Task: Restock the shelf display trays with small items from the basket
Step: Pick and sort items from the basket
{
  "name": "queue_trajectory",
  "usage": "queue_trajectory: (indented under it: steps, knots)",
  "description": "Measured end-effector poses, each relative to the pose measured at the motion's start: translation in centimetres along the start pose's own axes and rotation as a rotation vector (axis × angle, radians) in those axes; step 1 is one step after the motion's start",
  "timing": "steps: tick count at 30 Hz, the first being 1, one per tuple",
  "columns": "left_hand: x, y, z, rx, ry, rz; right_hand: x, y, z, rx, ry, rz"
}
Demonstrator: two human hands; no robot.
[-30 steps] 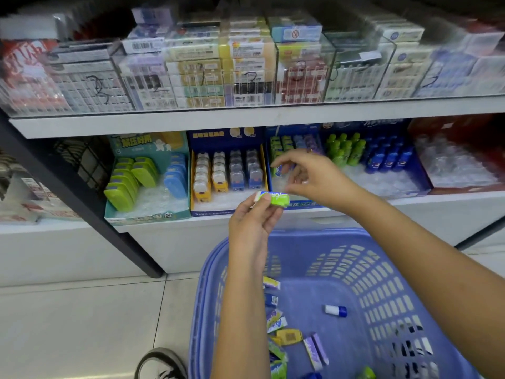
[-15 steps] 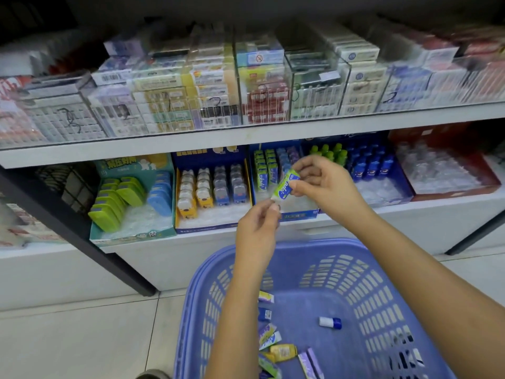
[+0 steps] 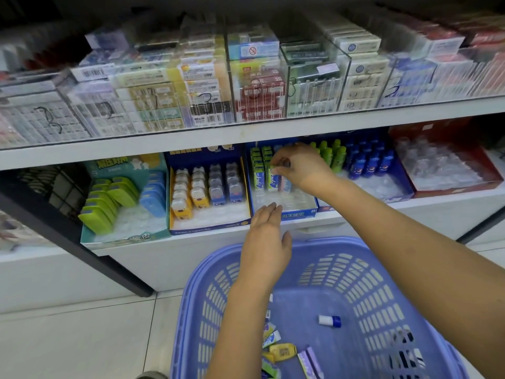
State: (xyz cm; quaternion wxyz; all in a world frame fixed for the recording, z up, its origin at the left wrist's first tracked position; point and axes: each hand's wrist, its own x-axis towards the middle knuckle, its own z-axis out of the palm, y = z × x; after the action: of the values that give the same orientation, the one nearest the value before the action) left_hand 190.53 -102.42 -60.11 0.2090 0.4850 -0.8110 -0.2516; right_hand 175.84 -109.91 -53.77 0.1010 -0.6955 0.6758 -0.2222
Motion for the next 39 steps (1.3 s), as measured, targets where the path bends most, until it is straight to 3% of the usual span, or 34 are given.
queue_trajectory:
  steps: [6,15,26,29,31,33,37,39]
  knots:
    - [-0.1,-0.1,0.0,-0.003,0.001,0.003,0.5,0.3,-0.2,0.043,0.093,0.013]
    - [-0.2,-0.2,0.0,-0.001,-0.009,0.009,1.1,-0.2,0.0,0.016,-0.029,0.005]
    - [-1.1,-0.5,-1.2,-0.108,-0.051,0.034,1.9,-1.9,-0.5,-0.322,-0.165,0.061]
    - [-2.3,-0.6,-0.9,-0.131,0.063,0.052,-1.0,-1.6,-1.1,-0.225,-0.035,-0.024]
    - [-3.0,-0.9,0.2,-0.124,-0.006,0.003,-4.8,-0.8,-0.5,-0.039,0.008,-0.041]
    - [-3.7,-1.9,2.1,0.022,-0.242,-0.081,-8.9,0.2,1.9,0.032,-0.22,-0.023]
    - [-7.7,-5.7,7.1,0.294,-0.823,-0.209,-17.2,1.4,10.0,-0.056,-0.985,-0.057]
    - [-10.0,-7.6,9.0,0.353,-1.013,-0.202,-20.9,1.9,14.0,-0.142,-1.137,-0.103]
